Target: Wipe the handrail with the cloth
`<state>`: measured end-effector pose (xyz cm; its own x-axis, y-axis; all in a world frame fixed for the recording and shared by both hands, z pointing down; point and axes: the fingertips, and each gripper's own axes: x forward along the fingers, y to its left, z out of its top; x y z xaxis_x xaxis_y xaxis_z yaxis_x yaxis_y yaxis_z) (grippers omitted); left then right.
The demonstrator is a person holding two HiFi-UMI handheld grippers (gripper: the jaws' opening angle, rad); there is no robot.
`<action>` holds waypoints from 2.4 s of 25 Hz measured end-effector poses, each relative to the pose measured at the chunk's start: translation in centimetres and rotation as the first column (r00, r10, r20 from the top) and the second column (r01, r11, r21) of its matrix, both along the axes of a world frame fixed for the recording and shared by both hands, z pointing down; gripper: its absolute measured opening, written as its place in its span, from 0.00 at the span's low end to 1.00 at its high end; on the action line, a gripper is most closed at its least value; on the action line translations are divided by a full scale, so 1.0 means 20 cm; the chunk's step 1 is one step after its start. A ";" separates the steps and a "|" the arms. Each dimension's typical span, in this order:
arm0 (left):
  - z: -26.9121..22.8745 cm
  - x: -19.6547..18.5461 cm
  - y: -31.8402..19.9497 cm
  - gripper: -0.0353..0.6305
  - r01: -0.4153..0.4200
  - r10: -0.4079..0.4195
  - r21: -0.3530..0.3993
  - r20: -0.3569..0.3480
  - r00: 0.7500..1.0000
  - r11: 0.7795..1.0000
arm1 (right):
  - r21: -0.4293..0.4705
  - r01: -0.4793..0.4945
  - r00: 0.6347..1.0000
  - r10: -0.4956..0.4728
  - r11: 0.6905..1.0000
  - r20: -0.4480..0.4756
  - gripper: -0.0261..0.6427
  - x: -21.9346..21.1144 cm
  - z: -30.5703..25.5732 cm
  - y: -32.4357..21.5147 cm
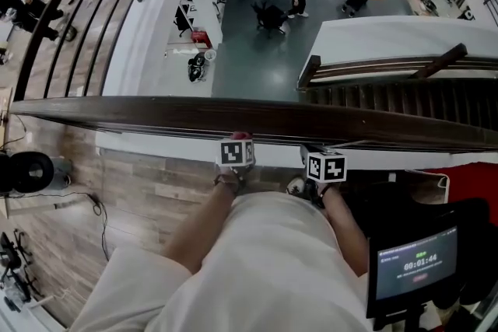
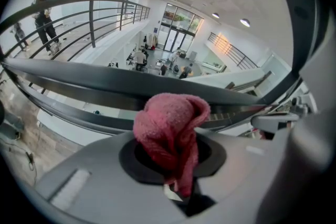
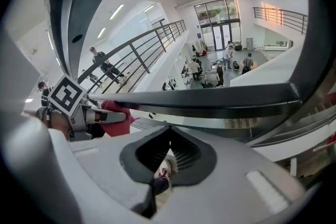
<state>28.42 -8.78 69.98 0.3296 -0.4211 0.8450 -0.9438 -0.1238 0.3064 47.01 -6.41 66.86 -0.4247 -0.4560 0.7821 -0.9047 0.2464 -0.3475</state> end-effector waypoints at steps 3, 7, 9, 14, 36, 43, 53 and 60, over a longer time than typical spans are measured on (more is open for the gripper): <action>0.01 0.06 0.02 0.18 -0.004 0.004 0.000 0.004 1.000 1.000 | -0.011 0.005 1.000 -0.005 1.000 0.001 0.04 0.05 0.02 0.02; 0.04 0.10 0.06 0.18 0.002 -0.002 0.000 0.017 1.000 1.000 | -0.005 0.043 0.999 -0.043 0.999 -0.015 0.04 0.09 0.06 0.06; 0.05 0.11 0.07 0.18 -0.007 0.007 0.008 0.027 1.000 1.000 | -0.005 0.048 0.999 -0.048 0.999 -0.012 0.04 0.10 0.07 0.08; 0.03 0.24 0.08 0.18 -0.041 0.041 0.002 0.039 0.998 0.999 | -0.010 0.071 0.997 -0.072 0.997 -0.024 0.04 0.17 0.07 0.09; -0.01 0.79 0.13 0.18 -0.191 0.195 -0.048 0.091 0.976 0.980 | -0.043 0.053 0.997 -0.051 0.998 0.056 0.04 0.49 0.09 0.14; -0.04 1.12 0.14 0.18 -0.318 0.318 -0.010 -0.036 0.947 0.948 | -0.043 -0.021 0.999 0.023 0.999 0.037 0.04 0.63 0.08 0.19; -0.04 1.47 0.23 0.18 -0.489 0.482 -0.019 -0.133 0.866 0.872 | -0.029 -0.098 0.995 0.099 0.995 0.009 0.04 0.78 0.08 0.22; -0.03 1.57 0.12 0.18 -0.481 0.483 0.052 -0.148 0.863 0.875 | -0.020 -0.125 0.992 0.125 0.992 -0.029 0.04 0.89 0.08 0.22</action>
<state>59.88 -6.28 69.33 0.6175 -0.1869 0.7640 -0.7077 -0.5559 0.4360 64.74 -2.08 68.53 -0.3432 -0.4865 0.8034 -0.9374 0.1232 -0.3258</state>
